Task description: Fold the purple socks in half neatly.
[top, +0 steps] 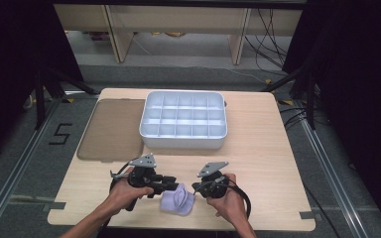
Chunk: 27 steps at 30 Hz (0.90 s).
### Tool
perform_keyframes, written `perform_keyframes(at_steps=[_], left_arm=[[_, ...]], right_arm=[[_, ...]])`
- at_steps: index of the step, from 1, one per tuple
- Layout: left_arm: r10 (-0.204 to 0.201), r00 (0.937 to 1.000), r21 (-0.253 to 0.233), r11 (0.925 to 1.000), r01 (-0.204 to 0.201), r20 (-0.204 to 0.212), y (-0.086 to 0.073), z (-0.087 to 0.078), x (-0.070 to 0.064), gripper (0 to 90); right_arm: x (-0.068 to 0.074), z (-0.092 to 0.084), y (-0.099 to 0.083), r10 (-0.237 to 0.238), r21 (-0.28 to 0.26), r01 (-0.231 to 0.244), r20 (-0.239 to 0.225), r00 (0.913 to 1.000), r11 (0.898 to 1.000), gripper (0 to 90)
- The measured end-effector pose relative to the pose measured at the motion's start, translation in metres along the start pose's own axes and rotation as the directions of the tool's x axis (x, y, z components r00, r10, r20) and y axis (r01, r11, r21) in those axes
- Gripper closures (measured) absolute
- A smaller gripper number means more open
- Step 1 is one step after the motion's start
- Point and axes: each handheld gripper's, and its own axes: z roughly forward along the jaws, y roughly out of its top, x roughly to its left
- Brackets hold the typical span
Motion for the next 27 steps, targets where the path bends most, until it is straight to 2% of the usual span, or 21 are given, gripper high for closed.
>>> perform_keyframes(at_steps=[1, 2, 3, 4, 5, 7, 8, 9, 10, 11, 12, 14, 15, 17, 18, 19, 20, 21, 23, 26, 27], left_arm=[[0.026, 0.9996, 0.026, 0.9993, -0.026, -0.012, -0.007, -0.004, 0.001, 76.1], [0.032, 0.9992, 0.043, 0.9986, -0.031, -0.022, -0.011, -0.005, 0.002, 77.8], [0.032, 0.9992, 0.043, 0.9986, -0.031, -0.022, -0.011, -0.005, 0.002, 79.3], [0.028, 0.999, 0.074, 0.9969, -0.025, -0.035, -0.021, -0.004, 0.001, 80.5], [0.046, 0.9983, 0.095, 0.9946, -0.042, -0.037, -0.025, -0.004, 0.001, 81.4], [0.047, 0.9983, 0.106, 0.9934, -0.043, -0.035, -0.029, -0.004, 0.0, 82.3], [0.064, 0.9973, 0.138, 0.9887, -0.058, -0.036, -0.035, -0.003, -0.001, 84.0], [0.064, 0.9973, 0.138, 0.9887, -0.058, -0.036, -0.035, -0.003, -0.001, 84.6], [0.08, 0.9964, 0.149, 0.9861, -0.075, -0.029, -0.038, -0.002, -0.001, 84.6], [0.075, 0.9967, 0.16, 0.9847, -0.07, -0.029, -0.041, 0.0, -0.004, 85.1], [0.09, 0.9958, 0.192, 0.9779, -0.084, -0.02, -0.045, 0.005, -0.007, 85.5], [0.085, 0.9963, 0.194, 0.9777, -0.081, -0.012, -0.047, 0.009, -0.01, 85.8], [0.096, 0.9953, 0.208, 0.9739, -0.091, -0.013, -0.048, 0.011, -0.011, 86.3], [0.09, 0.9959, 0.2, 0.976, -0.086, -0.011, -0.049, 0.014, -0.014, 87.7], [0.11, 0.9939, 0.211, 0.9718, -0.105, -0.011, -0.049, 0.014, -0.014, 87.8], [0.11, 0.9939, 0.211, 0.9718, -0.105, -0.011, -0.049, 0.014, -0.014, 87.8], [0.101, 0.9949, 0.208, 0.9735, -0.096, -0.01, -0.049, 0.014, -0.014, 87.8], [0.078, 0.9968, 0.201, 0.9768, -0.074, -0.016, -0.05, 0.014, -0.015, 87.8], [0.102, 0.9947, 0.209, 0.973, -0.097, -0.013, -0.05, 0.013, -0.012, 87.9], [0.096, 0.9953, 0.204, 0.9747, -0.091, -0.015, -0.05, 0.014, -0.014, 87.9], [0.089, 0.9958, 0.198, 0.9767, -0.084, -0.019, -0.051, 0.014, -0.015, 87.9]], right_arm=[[-0.002, -0.002, 0.001, -0.036, -0.016, 0.036, -0.019, 0.9992, 0.999, 89.8], [-0.002, -0.003, 0.002, -0.048, -0.025, 0.047, -0.02, 0.9987, 0.999, 89.8], [-0.001, -0.003, 0.002, -0.044, -0.04, 0.043, -0.018, 0.9989, 0.998, 89.8], [-0.001, -0.004, 0.003, -0.05, -0.032, 0.049, -0.025, 0.9985, 0.998, 89.8], [0.0, -0.006, 0.004, -0.051, -0.036, 0.05, -0.021, 0.9985, 0.998, 89.8], [0.001, -0.006, 0.005, -0.055, -0.04, 0.054, -0.014, 0.9984, 0.998, 89.8], [0.004, -0.008, 0.008, -0.056, -0.044, 0.055, -0.025, 0.9981, 0.997, 89.8], [0.004, -0.008, 0.008, -0.056, -0.044, 0.055, -0.025, 0.9981, 0.997, 89.8], [0.005, -0.008, 0.01, -0.074, -0.059, 0.073, -0.02, 0.997, 0.996, 89.8], [0.007, -0.008, 0.012, -0.077, -0.064, 0.075, -0.032, 0.9965, 0.995, 89.8], [0.012, -0.007, 0.015, -0.092, -0.067, 0.089, -0.032, 0.9953, 0.994, 89.8], [0.015, -0.006, 0.016, -0.092, -0.068, 0.089, -0.042, 0.9949, 0.994, 89.9], [0.017, -0.003, 0.018, -0.113, -0.075, 0.109, -0.052, 0.9922, 0.991, 89.9], [0.025, 0.002, 0.019, -0.101, -0.068, 0.097, -0.065, 0.9928, 0.993, 89.9], [0.032, 0.007, 0.019, -0.116, -0.049, 0.111, -0.096, 0.9886, 0.993, 89.9], [0.032, 0.007, 0.019, -0.116, -0.049, 0.111, -0.096, 0.9886, 0.993, 89.9], [0.035, 0.011, 0.019, -0.135, -0.057, 0.129, -0.112, 0.9845, 0.99, 89.9], [0.038, 0.012, 0.019, -0.142, -0.036, 0.139, -0.116, 0.983, 0.99, 89.9], [0.044, 0.017, 0.018, -0.151, -0.022, 0.149, -0.128, 0.9802, 0.989, 89.9], [0.045, 0.021, 0.011, -0.18, 0.057, 0.184, -0.056, 0.982, 0.981, 89.9], [0.041, 0.022, 0.008, -0.207, 0.073, 0.21, -0.046, 0.9773, 0.975, 89.9]])
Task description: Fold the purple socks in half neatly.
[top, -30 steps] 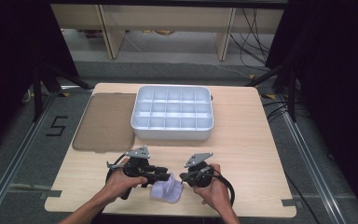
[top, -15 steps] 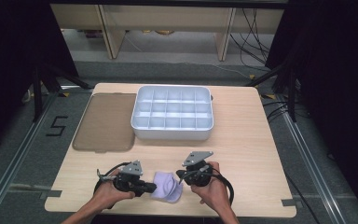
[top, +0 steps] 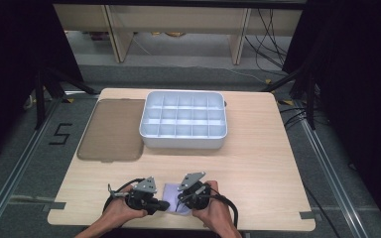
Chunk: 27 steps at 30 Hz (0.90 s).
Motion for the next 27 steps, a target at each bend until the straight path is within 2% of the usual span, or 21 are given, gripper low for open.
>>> perform_keyframes(at_steps=[1, 2, 3, 5, 6, 7, 8, 9, 10, 11, 12, 13, 14, 15, 16, 19, 23, 24, 27], left_arm=[[-0.01, 1.0, -0.002, 1.0, 0.01, -0.002, 0.0, 0.0, -0.001, 87.8], [-0.01, 1.0, -0.002, 1.0, 0.01, -0.002, 0.0, 0.0, -0.001, 87.7], [0.001, 1.0, 0.0, 1.0, -0.001, 0.001, 0.0, 0.0, 0.0, 87.7], [-0.014, 0.9999, 0.0, 0.9999, 0.014, 0.0, 0.001, 0.0, -0.001, 86.7], [-0.014, 0.9999, 0.0, 0.9999, 0.014, 0.0, 0.001, 0.0, -0.001, 85.4], [0.01, 0.9998, -0.006, 0.9999, -0.01, -0.016, 0.004, -0.004, -0.001, 84.8], [0.004, 0.9998, -0.028, 0.9996, -0.005, -0.019, 0.007, -0.006, 0.0, 84.7], [0.004, 0.9998, -0.028, 0.9996, -0.005, -0.019, 0.007, -0.006, 0.0, 85.0], [0.02, 0.9994, -0.039, 0.999, -0.021, -0.029, 0.01, -0.008, 0.002, 85.0], [0.007, 0.9992, -0.058, 0.9983, -0.009, -0.04, 0.014, -0.01, 0.004, 85.1], [0.007, 0.9989, -0.08, 0.9967, -0.011, -0.047, 0.017, -0.011, 0.006, 85.5], [0.003, 0.997, -0.085, 0.9963, -0.009, -0.077, 0.023, -0.012, 0.013, 86.2], [0.003, 0.997, -0.085, 0.9963, -0.009, -0.077, 0.023, -0.012, 0.013, 86.6], [-0.013, 0.9951, -0.096, 0.9954, 0.003, -0.098, 0.026, -0.01, 0.021, 87.1], [-0.013, 0.9951, -0.096, 0.9954, 0.003, -0.098, 0.026, -0.01, 0.021, 87.6], [-0.023, 0.9935, -0.074, 0.9972, 0.015, -0.111, 0.024, -0.001, 0.034, 88.0], [-0.031, 0.9922, -0.044, 0.9987, 0.026, -0.12, 0.021, 0.007, 0.038, 88.3], [-0.039, 0.9927, -0.054, 0.998, 0.033, -0.114, 0.021, 0.008, 0.038, 88.5], [-0.023, 0.992, -0.04, 0.999, 0.019, -0.124, 0.021, 0.006, 0.038, 88.5]], right_arm=[[-0.006, -0.002, -0.007, 0.047, 0.001, -0.047, -0.003, 0.9989, 0.999, 89.9], [-0.006, -0.002, -0.007, 0.047, 0.001, -0.047, -0.003, 0.9989, 0.999, 89.9], [-0.008, -0.004, -0.011, 0.058, 0.004, -0.058, 0.022, 0.9981, 0.998, 89.9], [-0.013, -0.004, -0.019, 0.091, 0.006, -0.091, 0.012, 0.9958, 0.996, 89.9], [-0.013, -0.004, -0.019, 0.091, 0.006, -0.091, 0.012, 0.9958, 0.996, 89.9], [-0.013, -0.001, -0.019, 0.092, -0.001, -0.092, 0.018, 0.9956, 0.996, 89.9], [-0.013, -0.003, -0.018, 0.081, 0.008, -0.081, 0.007, 0.9967, 0.997, 89.8], [-0.013, -0.003, -0.018, 0.081, 0.008, -0.081, 0.007, 0.9967, 0.997, 89.8], [-0.013, -0.002, -0.017, 0.07, 0.006, -0.07, 0.009, 0.9975, 0.998, 89.8], [-0.012, -0.001, -0.018, 0.089, 0.014, -0.089, 0.0, 0.996, 0.996, 89.9], [-0.012, -0.002, -0.018, 0.086, 0.014, -0.086, -0.004, 0.9963, 0.996, 89.8], [-0.012, -0.001, -0.018, 0.086, 0.013, -0.086, -0.005, 0.9963, 0.996, 89.9], [-0.012, -0.001, -0.018, 0.086, 0.013, -0.086, -0.005, 0.9963, 0.996, 89.9], [-0.013, -0.001, -0.018, 0.08, 0.01, -0.08, -0.008, 0.9967, 0.997, 89.8], [-0.013, -0.001, -0.018, 0.08, 0.01, -0.08, -0.008, 0.9967, 0.997, 89.8], [-0.013, -0.001, -0.018, 0.08, 0.012, -0.08, -0.007, 0.9968, 0.997, 89.8], [-0.013, 0.0, -0.018, 0.082, 0.003, -0.082, -0.004, 0.9966, 0.997, 89.8], [-0.013, 0.0, -0.018, 0.081, 0.003, -0.081, -0.005, 0.9967, 0.997, 89.9], [-0.013, -0.001, -0.018, 0.085, 0.013, -0.085, -0.002, 0.9963, 0.996, 89.8]])
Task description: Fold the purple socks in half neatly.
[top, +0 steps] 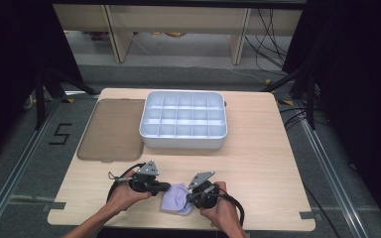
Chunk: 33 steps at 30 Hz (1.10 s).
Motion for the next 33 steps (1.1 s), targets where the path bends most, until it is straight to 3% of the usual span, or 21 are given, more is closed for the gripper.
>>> perform_keyframes(at_steps=[5, 8, 10, 13, 15, 19, 22, 25, 26, 27, 28, 33], left_arm=[[0.001, 1.0, -0.001, 1.0, -0.001, 0.0, 0.0, 0.0, 0.0, 88.4], [-0.019, 0.9998, -0.026, 0.9995, 0.019, 0.007, 0.001, -0.004, 0.001, 87.2], [-0.023, 0.9997, -0.032, 0.9992, 0.023, -0.001, 0.002, -0.007, 0.003, 87.0], [-0.039, 0.9991, -0.056, 0.9976, 0.04, 0.014, 0.002, -0.011, 0.003, 86.6], [-0.043, 0.9984, -0.074, 0.9962, 0.046, 0.035, 0.001, -0.016, 0.001, 86.2], [-0.036, 0.9958, -0.057, 0.9976, 0.04, 0.084, -0.008, -0.021, -0.013, 85.2], [-0.023, 0.9949, -0.023, 0.9994, 0.026, 0.098, -0.013, -0.02, -0.022, 84.9], [-0.007, 0.9962, 0.01, 0.9999, 0.006, 0.087, -0.016, -0.012, -0.024, 85.1], [-0.018, 0.9966, 0.014, 0.9998, 0.017, 0.08, -0.017, -0.01, -0.023, 85.1], [-0.009, 0.9967, 0.021, 0.9998, 0.008, 0.08, -0.016, -0.01, -0.021, 85.8], [0.015, 0.9984, 0.026, 0.9995, -0.016, 0.054, -0.015, -0.012, -0.02, 85.8], [0.03, 0.9994, 0.026, 0.9992, -0.031, 0.02, -0.015, -0.013, -0.016, 85.1]], right_arm=[[0.0, -0.003, 0.002, 0.006, -0.01, -0.006, 0.0, 1.0, 1.0, 89.3], [0.005, -0.014, 0.007, -0.002, -0.057, 0.003, 0.018, 0.9998, 0.998, 89.2], [0.009, -0.015, 0.011, -0.025, -0.088, 0.025, 0.002, 0.9997, 0.996, 89.3], [0.015, -0.014, 0.013, -0.029, -0.087, 0.027, -0.021, 0.9994, 0.996, 89.3], [0.019, -0.012, 0.016, -0.057, -0.082, 0.053, -0.046, 0.9973, 0.995, 89.2], [0.026, -0.004, 0.017, -0.068, -0.057, 0.065, -0.063, 0.9957, 0.996, 89.2], [0.027, 0.001, 0.016, -0.07, -0.034, 0.068, -0.066, 0.9953, 0.997, 89.2], [0.025, 0.009, 0.012, -0.068, 0.007, 0.069, -0.054, 0.9962, 0.998, 89.5], [0.025, 0.009, 0.012, -0.068, 0.007, 0.069, -0.054, 0.9962, 0.998, 89.5], [0.025, 0.011, 0.012, -0.076, 0.003, 0.076, -0.059, 0.9954, 0.997, 89.8], [0.025, 0.011, 0.013, -0.067, 0.009, 0.067, -0.054, 0.9963, 0.998, 89.9], [0.028, 0.015, 0.017, -0.072, 0.0, 0.072, -0.046, 0.9963, 0.997, 90.0]])
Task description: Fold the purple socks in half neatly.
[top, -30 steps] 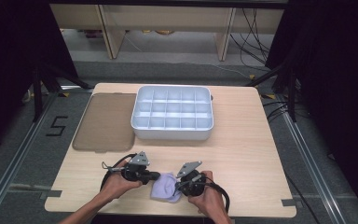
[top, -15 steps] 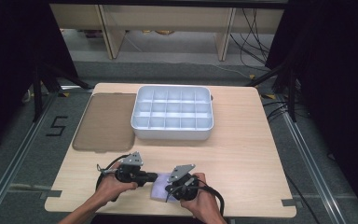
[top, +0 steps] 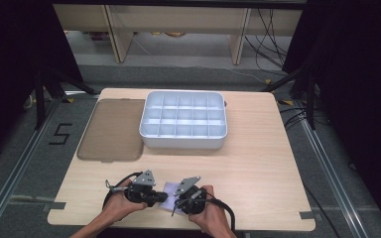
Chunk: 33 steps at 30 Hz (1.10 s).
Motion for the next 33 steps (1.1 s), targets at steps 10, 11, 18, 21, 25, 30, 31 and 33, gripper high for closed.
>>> perform_keyframes(at_steps=[10, 11, 18, 21, 25, 30, 31, 33], left_arm=[[-0.096, 0.9939, 0.013, 0.9952, 0.097, -0.055, -0.003, -0.011, 0.004, 63.6], [-0.084, 0.9953, 0.024, 0.9961, 0.085, -0.048, -0.004, -0.011, 0.004, 63.6], [-0.145, 0.9895, 0.024, 0.9892, 0.145, -0.009, -0.007, -0.007, 0.005, 67.0], [-0.18, 0.9832, 0.004, 0.9836, 0.18, 0.029, -0.01, -0.007, 0.008, 74.4], [-0.182, 0.9828, -0.026, 0.9827, 0.183, 0.029, -0.01, -0.008, 0.009, 82.9], [-0.15, 0.9886, -0.04, 0.9878, 0.15, 0.008, -0.006, -0.012, 0.004, 83.8], [-0.139, 0.9903, -0.049, 0.9891, 0.139, 0.003, -0.005, -0.013, 0.002, 83.9], [-0.104, 0.9946, -0.053, 0.9932, 0.104, -0.001, -0.002, -0.015, -0.002, 83.9]], right_arm=[[0.002, 0.007, 0.007, -0.004, -0.021, 0.004, 0.008, 1.0, 1.0, 90.0], [0.002, 0.007, 0.007, -0.018, -0.028, 0.018, 0.011, 0.9998, 0.999, 90.0], [0.003, 0.008, 0.007, -0.02, -0.027, 0.02, -0.005, 0.9998, 0.999, 90.0], [0.004, 0.008, 0.006, 0.006, -0.035, -0.006, 0.013, 0.9999, 0.999, 90.0], [0.003, 0.007, 0.005, 0.02, -0.037, -0.019, 0.005, 0.9998, 0.999, 89.1], [0.006, 0.003, 0.01, 0.009, -0.112, -0.014, -0.046, 0.9989, 0.994, 89.0], [0.009, 0.005, 0.012, -0.005, -0.093, 0.001, -0.049, 0.9988, 0.996, 89.0], [0.01, 0.011, 0.012, -0.017, -0.077, 0.013, -0.053, 0.9985, 0.997, 89.0]])
